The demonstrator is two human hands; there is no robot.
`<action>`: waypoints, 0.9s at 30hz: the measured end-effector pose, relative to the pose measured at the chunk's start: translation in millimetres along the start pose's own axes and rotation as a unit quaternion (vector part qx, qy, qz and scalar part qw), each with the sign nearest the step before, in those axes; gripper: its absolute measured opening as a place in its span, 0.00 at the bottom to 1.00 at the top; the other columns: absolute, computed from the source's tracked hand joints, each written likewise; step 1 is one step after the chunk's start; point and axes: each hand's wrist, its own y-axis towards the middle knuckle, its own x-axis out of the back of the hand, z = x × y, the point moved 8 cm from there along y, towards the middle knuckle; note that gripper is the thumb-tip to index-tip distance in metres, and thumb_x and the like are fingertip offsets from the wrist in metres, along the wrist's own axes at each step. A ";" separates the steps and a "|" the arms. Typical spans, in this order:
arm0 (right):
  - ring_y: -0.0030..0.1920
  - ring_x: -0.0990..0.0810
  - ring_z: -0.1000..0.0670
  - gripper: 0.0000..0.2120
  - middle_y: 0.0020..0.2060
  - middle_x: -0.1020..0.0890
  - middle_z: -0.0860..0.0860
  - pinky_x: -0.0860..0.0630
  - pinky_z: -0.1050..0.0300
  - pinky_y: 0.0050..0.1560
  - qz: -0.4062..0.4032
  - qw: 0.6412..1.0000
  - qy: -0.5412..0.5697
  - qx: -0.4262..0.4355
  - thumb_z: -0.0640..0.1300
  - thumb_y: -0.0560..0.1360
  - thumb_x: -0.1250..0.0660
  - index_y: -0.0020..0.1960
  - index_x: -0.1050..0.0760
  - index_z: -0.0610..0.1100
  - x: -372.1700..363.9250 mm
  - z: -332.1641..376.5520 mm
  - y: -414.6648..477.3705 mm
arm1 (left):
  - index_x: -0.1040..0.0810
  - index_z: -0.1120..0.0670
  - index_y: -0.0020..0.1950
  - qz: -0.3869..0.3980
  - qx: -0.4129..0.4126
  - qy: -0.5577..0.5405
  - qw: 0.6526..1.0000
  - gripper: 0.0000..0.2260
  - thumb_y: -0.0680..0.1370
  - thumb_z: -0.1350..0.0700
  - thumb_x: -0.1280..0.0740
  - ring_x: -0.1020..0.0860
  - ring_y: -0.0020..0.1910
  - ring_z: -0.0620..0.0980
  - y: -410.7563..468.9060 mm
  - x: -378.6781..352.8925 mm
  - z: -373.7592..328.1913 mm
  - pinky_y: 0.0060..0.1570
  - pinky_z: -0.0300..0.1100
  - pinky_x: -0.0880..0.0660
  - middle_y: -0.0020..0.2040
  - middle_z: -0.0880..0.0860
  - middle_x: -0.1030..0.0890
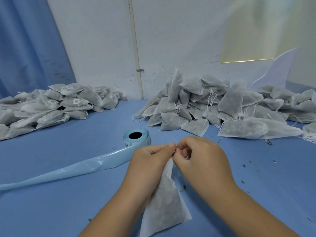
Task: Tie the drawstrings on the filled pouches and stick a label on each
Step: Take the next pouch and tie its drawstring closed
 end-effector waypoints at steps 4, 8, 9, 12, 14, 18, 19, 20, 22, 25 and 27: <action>0.27 0.29 0.56 0.07 0.24 0.26 0.57 0.31 0.64 0.30 0.032 0.990 0.127 -0.048 0.46 0.68 0.30 0.33 0.25 0.49 -2.4 -13.7 6.7 | 0.15 0.48 0.34 -0.002 0.008 0.006 1.000 0.13 0.77 0.50 0.31 0.27 0.23 0.38 1.2 1.9 -0.7 0.25 0.28 0.33 0.25 0.43 0.22; 0.25 0.31 0.57 0.07 0.23 0.28 0.57 0.35 0.68 0.26 0.089 0.956 0.266 -0.082 0.48 0.64 0.30 0.33 0.24 0.46 -8.0 -17.7 9.4 | 0.15 0.49 0.35 -0.022 0.012 0.012 1.000 0.11 0.76 0.48 0.31 0.28 0.24 0.40 5.2 11.1 -0.5 0.27 0.31 0.33 0.26 0.45 0.23; 0.26 0.29 0.56 0.06 0.24 0.27 0.56 0.33 0.67 0.27 0.101 0.948 0.289 -0.086 0.48 0.64 0.30 0.33 0.24 0.45 -8.5 -18.0 10.1 | 0.15 0.48 0.35 -0.029 0.007 0.024 0.999 0.11 0.76 0.47 0.31 0.28 0.24 0.41 6.4 14.2 -1.0 0.28 0.33 0.33 0.26 0.45 0.23; 0.27 0.28 0.54 0.03 0.25 0.24 0.52 0.31 0.64 0.31 0.129 0.927 0.340 -0.095 0.42 0.66 0.32 0.33 0.23 0.47 -7.1 -20.3 13.9 | 0.15 0.46 0.37 -0.064 -0.020 0.054 0.996 0.11 0.77 0.48 0.32 0.26 0.29 0.42 11.1 28.1 -5.4 0.37 0.38 0.31 0.31 0.43 0.20; 0.29 0.29 0.52 0.03 0.24 0.23 0.51 0.31 0.57 0.35 0.139 0.917 0.361 -0.098 0.44 0.64 0.34 0.32 0.23 0.49 -4.7 -23.6 16.8 | 0.14 0.45 0.37 -0.085 -0.031 0.058 0.994 0.11 0.78 0.49 0.32 0.26 0.30 0.41 13.9 37.9 -7.1 0.40 0.41 0.31 0.32 0.41 0.19; 0.30 0.28 0.51 0.04 0.24 0.23 0.52 0.31 0.55 0.37 0.158 0.913 0.365 -0.095 0.46 0.62 0.36 0.31 0.23 0.49 -7.7 -27.2 18.4 | 0.15 0.43 0.37 -0.091 -0.048 0.095 0.990 0.12 0.79 0.50 0.33 0.24 0.30 0.35 18.0 42.8 -6.6 0.40 0.37 0.28 0.33 0.40 0.18; 0.31 0.28 0.51 0.03 0.24 0.24 0.52 0.31 0.55 0.37 0.158 0.911 0.369 -0.097 0.46 0.62 0.36 0.31 0.23 0.49 -8.5 -28.2 18.9 | 0.15 0.43 0.36 -0.084 -0.052 0.108 0.989 0.13 0.79 0.51 0.33 0.24 0.32 0.34 18.7 41.7 -6.5 0.40 0.34 0.27 0.35 0.40 0.17; 0.31 0.28 0.50 0.03 0.23 0.24 0.53 0.32 0.56 0.36 0.154 0.908 0.377 -0.101 0.46 0.62 0.36 0.31 0.24 0.49 -8.6 -30.2 20.1 | 0.15 0.43 0.36 -0.071 -0.052 0.123 0.988 0.13 0.79 0.50 0.33 0.23 0.34 0.33 19.1 39.8 -5.8 0.40 0.30 0.27 0.36 0.40 0.17; 0.31 0.28 0.49 0.03 0.23 0.25 0.53 0.31 0.55 0.36 0.140 0.904 0.388 -0.112 0.46 0.62 0.35 0.30 0.24 0.49 -6.1 -36.7 23.7 | 0.15 0.42 0.36 -0.026 -0.042 0.148 0.988 0.12 0.79 0.49 0.33 0.21 0.38 0.35 19.8 33.7 -3.3 0.41 0.30 0.28 0.37 0.41 0.17; 0.32 0.27 0.48 0.03 0.23 0.26 0.53 0.31 0.54 0.37 0.119 0.904 0.387 -0.135 0.47 0.61 0.36 0.30 0.25 0.49 -2.3 -47.7 27.6 | 0.15 0.44 0.38 0.054 -0.024 0.161 0.985 0.11 0.78 0.48 0.33 0.21 0.36 0.37 17.8 22.9 -0.1 0.41 0.34 0.29 0.37 0.42 0.17; 0.32 0.25 0.50 0.03 0.25 0.25 0.53 0.30 0.55 0.36 0.105 0.897 0.401 -0.152 0.46 0.61 0.36 0.30 0.26 0.49 -1.7 -53.9 28.6 | 0.15 0.46 0.43 0.116 -0.003 0.145 0.983 0.09 0.77 0.44 0.32 0.22 0.33 0.40 13.4 14.5 2.0 0.38 0.33 0.28 0.39 0.44 0.16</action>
